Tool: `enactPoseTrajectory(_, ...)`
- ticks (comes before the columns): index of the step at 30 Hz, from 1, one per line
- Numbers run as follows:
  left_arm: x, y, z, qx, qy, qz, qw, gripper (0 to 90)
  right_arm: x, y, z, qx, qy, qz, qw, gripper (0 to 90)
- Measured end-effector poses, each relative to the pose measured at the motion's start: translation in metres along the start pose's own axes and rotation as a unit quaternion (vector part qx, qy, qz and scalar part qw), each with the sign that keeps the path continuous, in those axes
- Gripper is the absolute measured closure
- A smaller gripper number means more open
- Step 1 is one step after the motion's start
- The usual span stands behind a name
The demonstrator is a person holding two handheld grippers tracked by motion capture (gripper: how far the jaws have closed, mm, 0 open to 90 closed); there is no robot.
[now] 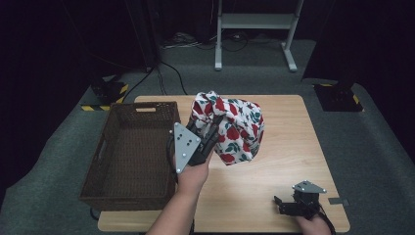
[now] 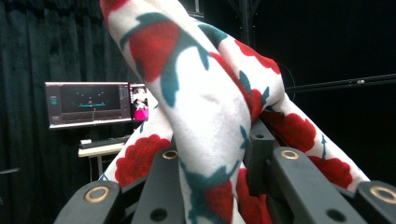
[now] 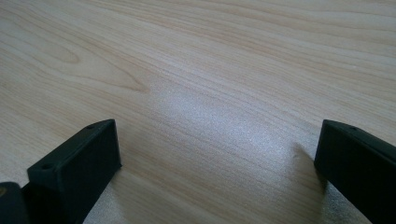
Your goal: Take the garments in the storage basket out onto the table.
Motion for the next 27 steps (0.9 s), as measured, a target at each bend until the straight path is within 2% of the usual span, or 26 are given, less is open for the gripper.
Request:
enactPoseTrajectory(11,0.008,-0.008,-0.006,-0.008,-0.006,-0.001,0.9999,74.9,-0.001,0.0,0.0,-0.001,0.0,-0.006,1.0,0.1)
enactPoseTrajectory(17,0.012,-0.011,-0.008,-0.013,-0.009,0.001,0.9999,74.7,0.0,0.0,0.0,-0.001,-0.001,-0.002,1.0,0.0)
enactPoseTrajectory(27,0.018,-0.027,-0.011,-0.028,-0.016,0.004,0.9995,74.8,0.0,0.0,0.0,-0.001,-0.001,-0.002,1.0,0.0)
Point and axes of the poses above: each handheld gripper's, and its own axes: z roughly backward along the jaws, y roughly out of its top, x roughly to its right, the point moved 4 cm from there along -z, roughly forward along the jaws, and after that the axes turned 4 degrees about z, right-handed, at the moved point
